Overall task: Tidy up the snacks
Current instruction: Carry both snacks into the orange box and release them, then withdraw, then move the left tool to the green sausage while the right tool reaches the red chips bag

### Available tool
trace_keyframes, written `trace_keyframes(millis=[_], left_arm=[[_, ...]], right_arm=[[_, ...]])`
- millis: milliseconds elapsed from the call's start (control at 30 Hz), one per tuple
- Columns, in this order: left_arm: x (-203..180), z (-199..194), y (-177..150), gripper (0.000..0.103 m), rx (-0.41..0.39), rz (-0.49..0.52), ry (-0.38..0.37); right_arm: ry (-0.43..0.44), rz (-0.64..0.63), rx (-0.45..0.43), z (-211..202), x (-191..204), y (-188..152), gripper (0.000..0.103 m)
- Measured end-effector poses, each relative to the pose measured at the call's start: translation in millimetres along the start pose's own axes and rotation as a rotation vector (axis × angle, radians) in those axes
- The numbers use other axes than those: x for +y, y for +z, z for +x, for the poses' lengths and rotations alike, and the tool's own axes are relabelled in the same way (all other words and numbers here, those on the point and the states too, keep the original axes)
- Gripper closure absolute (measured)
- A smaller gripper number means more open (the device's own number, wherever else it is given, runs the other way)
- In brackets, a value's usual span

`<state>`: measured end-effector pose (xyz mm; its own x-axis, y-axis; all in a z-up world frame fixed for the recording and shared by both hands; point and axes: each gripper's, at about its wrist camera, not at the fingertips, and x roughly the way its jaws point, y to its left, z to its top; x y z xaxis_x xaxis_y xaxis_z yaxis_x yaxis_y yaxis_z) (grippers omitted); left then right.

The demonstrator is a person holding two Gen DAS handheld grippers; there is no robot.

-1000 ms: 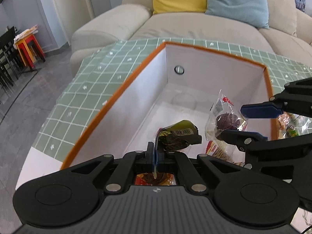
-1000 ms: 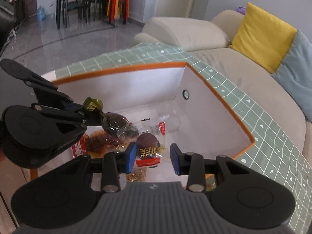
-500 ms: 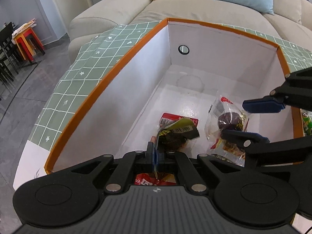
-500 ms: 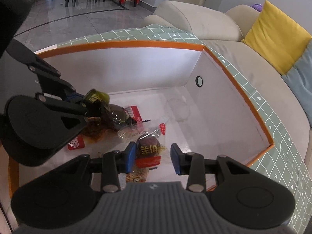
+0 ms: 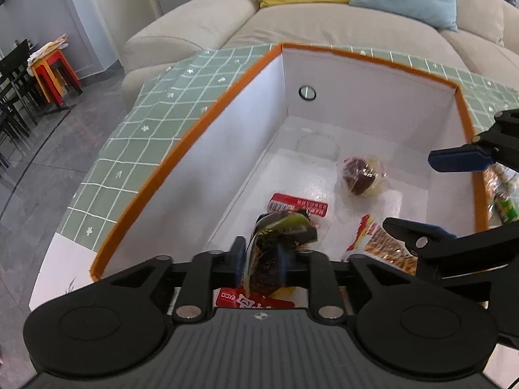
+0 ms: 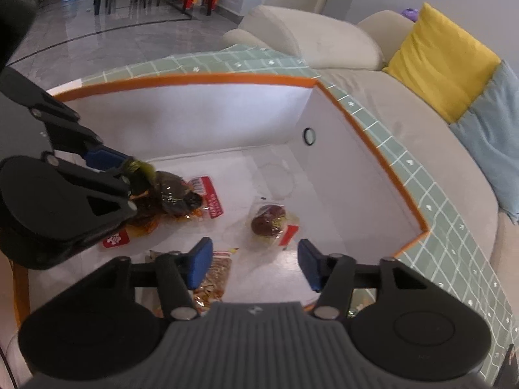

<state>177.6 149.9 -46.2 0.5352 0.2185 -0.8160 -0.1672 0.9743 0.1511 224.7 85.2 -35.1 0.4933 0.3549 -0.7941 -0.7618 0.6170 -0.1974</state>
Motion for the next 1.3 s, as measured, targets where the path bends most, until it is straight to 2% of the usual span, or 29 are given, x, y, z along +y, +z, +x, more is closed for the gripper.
trace_keyframes(millis=[133,267,500,733,967,1300], left_arm=[[0.3,-17.7,1.9,0.062,-0.05,-0.028,0.005],[-4.2,-38.6,2.8,0.055,-0.11,-0.041,0.003],[-22.8,-74.8,-0.4,0.051,-0.209,-0.03,-0.032],[-55.2,-105.0,-15.7,0.047,-0.274,0.025,-0.117],[-93.4,-116.3,-30.7,0.046,-0.272,0.075,-0.235],[-149.3,-105.9,-61.5,0.046,-0.217,0.155,-0.388]], right_arm=[[-0.024,0.017,-0.037,-16.4,-6.0,-2.9,0.036],[-0.044,0.048,-0.075,-36.5,-13.3,-10.3,0.034],[-0.07,0.141,-0.103,-73.9,-30.4,-32.9,0.028],[-0.096,0.255,-0.102,-112.1,-47.2,-74.3,0.023],[-0.149,0.35,-0.082,-141.8,-61.9,-129.6,0.019],[-0.187,0.501,-0.002,-148.5,-84.9,-202.5,0.014]])
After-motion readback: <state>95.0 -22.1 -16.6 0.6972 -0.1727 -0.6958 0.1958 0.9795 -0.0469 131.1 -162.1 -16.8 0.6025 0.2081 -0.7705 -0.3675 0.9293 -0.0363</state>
